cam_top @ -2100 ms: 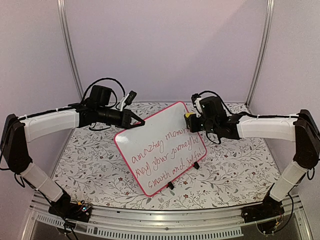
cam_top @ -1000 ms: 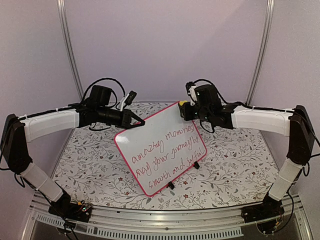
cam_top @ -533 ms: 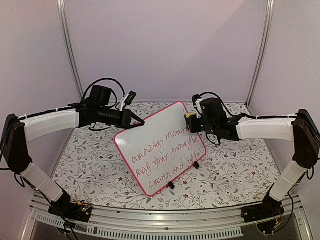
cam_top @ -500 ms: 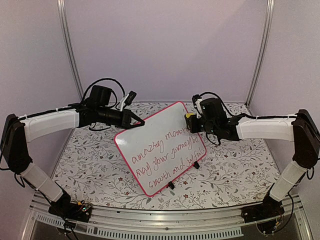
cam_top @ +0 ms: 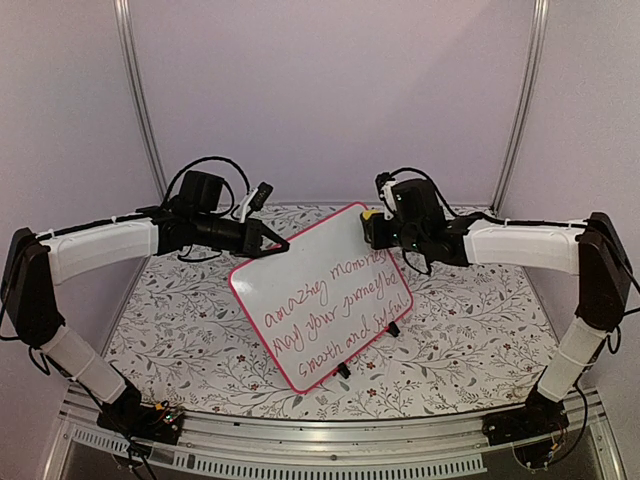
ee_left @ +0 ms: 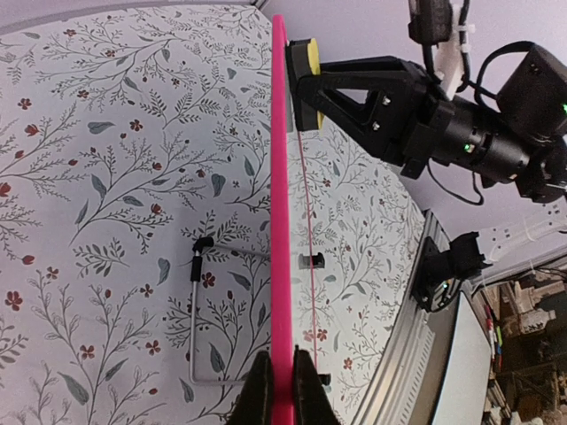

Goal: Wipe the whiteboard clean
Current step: Erase the whiteboard at the center of the board.

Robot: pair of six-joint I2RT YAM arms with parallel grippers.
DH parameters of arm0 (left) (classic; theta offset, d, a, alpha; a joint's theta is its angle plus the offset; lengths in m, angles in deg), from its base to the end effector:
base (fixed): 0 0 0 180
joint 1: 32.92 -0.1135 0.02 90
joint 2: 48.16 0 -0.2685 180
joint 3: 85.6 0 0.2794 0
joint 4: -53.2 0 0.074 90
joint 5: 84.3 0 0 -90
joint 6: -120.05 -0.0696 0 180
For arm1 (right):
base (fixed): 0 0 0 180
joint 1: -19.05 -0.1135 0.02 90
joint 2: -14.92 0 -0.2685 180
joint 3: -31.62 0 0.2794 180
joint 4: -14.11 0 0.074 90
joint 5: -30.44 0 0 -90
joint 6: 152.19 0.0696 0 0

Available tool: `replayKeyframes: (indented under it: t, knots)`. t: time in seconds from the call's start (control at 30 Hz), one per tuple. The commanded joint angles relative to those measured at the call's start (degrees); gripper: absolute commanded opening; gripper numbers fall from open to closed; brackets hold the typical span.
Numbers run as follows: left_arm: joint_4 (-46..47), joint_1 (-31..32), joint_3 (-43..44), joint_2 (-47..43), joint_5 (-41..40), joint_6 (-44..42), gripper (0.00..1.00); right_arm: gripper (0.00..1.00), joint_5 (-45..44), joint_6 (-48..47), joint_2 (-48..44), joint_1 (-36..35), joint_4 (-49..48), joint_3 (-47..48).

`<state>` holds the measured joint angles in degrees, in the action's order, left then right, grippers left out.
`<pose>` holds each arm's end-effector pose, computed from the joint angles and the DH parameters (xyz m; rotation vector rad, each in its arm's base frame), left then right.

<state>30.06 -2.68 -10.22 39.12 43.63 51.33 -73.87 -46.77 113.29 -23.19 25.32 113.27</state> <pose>0.3121 -0.2315 0.2501 0.5802 2.2252 -1.2123 0.3459 0.2909 0.2325 -0.3258 2.0364 0.3705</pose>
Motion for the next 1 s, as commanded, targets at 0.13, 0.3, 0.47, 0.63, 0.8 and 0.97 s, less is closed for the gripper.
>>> replayKeyframes:
  t: [0.13,0.3,0.47,0.63,0.8,0.97]
  knots:
    - [1.13,1.01,-0.39,0.2,1.35,-3.83,0.0,0.23,5.3,-0.43,2.84,-0.4,-1.31,1.44]
    - [1.15,0.99,-0.29,0.39,1.56,-3.73,0.0,0.24,6.57,-0.11,2.8,-3.51,-5.24,-1.83]
    - [1.1,0.99,-0.38,0.32,1.56,-3.7,0.0,0.24,8.85,-0.98,2.66,-6.58,-9.4,-2.59]
    - [1.12,1.03,-0.4,0.04,1.24,-3.89,0.0,0.25,7.16,-1.36,2.32,-7.75,-9.58,-1.14]
    - [1.13,0.9,-0.37,0.08,1.24,-3.91,0.0,0.25,6.29,-0.78,0.12,-5.22,-6.86,-0.95]
    - [1.08,0.89,-0.36,-0.01,1.34,-3.9,0.0,0.24,2.28,0.19,-5.83,-1.69,-5.03,-3.13]
